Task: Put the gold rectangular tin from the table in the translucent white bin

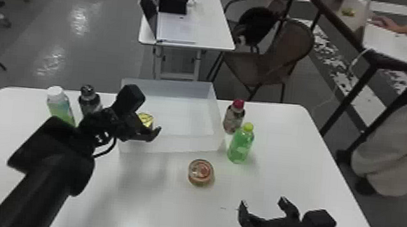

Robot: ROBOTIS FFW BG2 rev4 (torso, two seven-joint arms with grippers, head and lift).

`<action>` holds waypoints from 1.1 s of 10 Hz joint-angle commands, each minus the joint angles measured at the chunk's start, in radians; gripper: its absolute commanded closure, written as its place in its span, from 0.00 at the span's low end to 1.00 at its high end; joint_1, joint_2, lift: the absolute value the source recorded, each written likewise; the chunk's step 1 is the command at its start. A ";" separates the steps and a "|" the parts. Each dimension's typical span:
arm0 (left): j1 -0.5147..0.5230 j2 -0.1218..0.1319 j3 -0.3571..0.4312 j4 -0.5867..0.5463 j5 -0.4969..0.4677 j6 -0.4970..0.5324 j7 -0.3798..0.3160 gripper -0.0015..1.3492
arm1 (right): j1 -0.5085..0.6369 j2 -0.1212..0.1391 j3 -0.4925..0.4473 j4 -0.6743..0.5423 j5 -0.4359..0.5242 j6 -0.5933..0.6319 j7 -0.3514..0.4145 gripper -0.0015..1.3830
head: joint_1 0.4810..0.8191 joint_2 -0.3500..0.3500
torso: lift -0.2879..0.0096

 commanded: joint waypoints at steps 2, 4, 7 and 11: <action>0.285 -0.005 0.136 -0.285 0.144 -0.020 0.010 0.09 | 0.009 -0.013 -0.014 -0.015 -0.004 0.000 -0.001 0.08 | 0.63 0.35 | 0.87; 0.481 -0.005 0.230 -0.450 0.235 -0.051 0.012 0.09 | 0.015 -0.018 -0.027 -0.031 0.003 0.000 -0.001 0.08 | 0.63 0.40 | 0.87; 0.696 -0.005 0.347 -0.568 0.393 -0.119 0.015 0.09 | 0.011 -0.020 -0.037 -0.038 0.017 0.000 -0.001 0.08 | 0.63 0.51 | 0.87; 0.802 -0.005 0.503 -0.583 0.446 -0.208 0.015 0.09 | 0.022 -0.021 -0.044 -0.052 0.045 0.006 -0.001 0.08 | 0.63 0.68 | 0.87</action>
